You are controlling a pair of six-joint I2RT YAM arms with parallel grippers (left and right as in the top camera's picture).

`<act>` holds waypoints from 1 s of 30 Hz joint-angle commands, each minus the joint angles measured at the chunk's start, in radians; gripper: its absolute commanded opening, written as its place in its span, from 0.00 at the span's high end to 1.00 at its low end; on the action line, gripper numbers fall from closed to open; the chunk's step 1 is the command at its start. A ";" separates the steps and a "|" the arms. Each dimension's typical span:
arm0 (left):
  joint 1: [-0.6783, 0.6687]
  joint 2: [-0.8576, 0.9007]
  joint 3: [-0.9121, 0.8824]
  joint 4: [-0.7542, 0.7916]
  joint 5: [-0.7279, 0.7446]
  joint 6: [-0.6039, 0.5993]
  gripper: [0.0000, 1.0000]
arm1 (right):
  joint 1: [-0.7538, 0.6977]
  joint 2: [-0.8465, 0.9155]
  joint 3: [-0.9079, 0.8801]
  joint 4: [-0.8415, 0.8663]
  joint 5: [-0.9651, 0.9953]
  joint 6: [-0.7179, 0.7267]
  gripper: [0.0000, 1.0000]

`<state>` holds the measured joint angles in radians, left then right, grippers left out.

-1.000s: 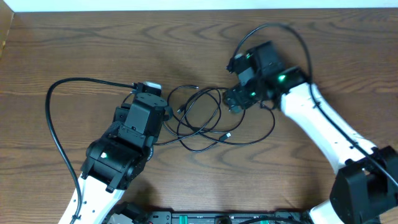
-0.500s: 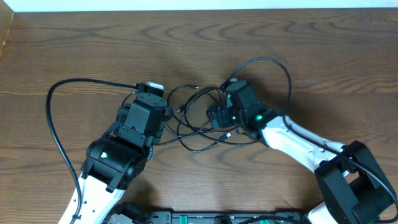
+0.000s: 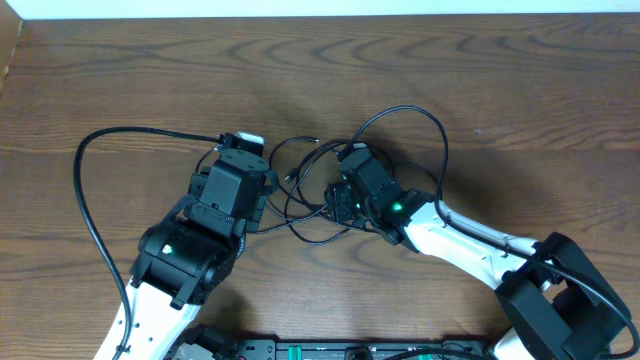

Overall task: Untangle cables
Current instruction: 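Pull the grasped black cable out to the right with the right gripper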

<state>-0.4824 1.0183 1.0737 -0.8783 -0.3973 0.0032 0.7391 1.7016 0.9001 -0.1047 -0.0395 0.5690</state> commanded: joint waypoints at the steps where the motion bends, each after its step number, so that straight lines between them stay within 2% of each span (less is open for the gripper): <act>1: 0.004 -0.001 0.003 0.000 -0.002 -0.006 0.62 | 0.002 0.040 -0.006 0.005 0.118 0.006 0.44; 6: 0.004 -0.001 0.003 0.000 0.027 -0.005 0.62 | 0.001 0.133 -0.006 0.069 0.163 0.005 0.43; 9: 0.004 -0.001 0.003 0.000 0.028 -0.005 0.62 | 0.002 0.204 -0.006 0.154 0.160 0.006 0.48; 12: 0.004 -0.001 0.003 0.000 0.028 -0.005 0.62 | 0.003 0.256 -0.006 0.224 0.133 0.007 0.69; 14: 0.004 -0.001 0.003 0.000 0.028 -0.005 0.62 | 0.003 0.266 -0.006 0.244 0.103 0.007 0.96; 15: 0.004 -0.001 0.003 0.000 0.028 -0.005 0.62 | 0.003 0.266 -0.006 0.247 0.089 0.010 0.99; 22: 0.004 -0.001 0.003 0.000 0.028 -0.005 0.62 | 0.000 0.162 -0.003 0.207 0.056 0.007 0.99; 26: 0.004 -0.001 0.003 0.000 0.028 -0.005 0.62 | -0.019 -0.011 0.002 0.138 0.082 -0.099 0.99; 30: 0.004 -0.001 0.003 0.000 0.031 -0.005 0.62 | -0.047 -0.235 0.034 0.035 0.210 -0.196 0.99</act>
<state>-0.4824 1.0191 1.0737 -0.8783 -0.3710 0.0032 0.7174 1.6257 0.8982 -0.0444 0.0620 0.4786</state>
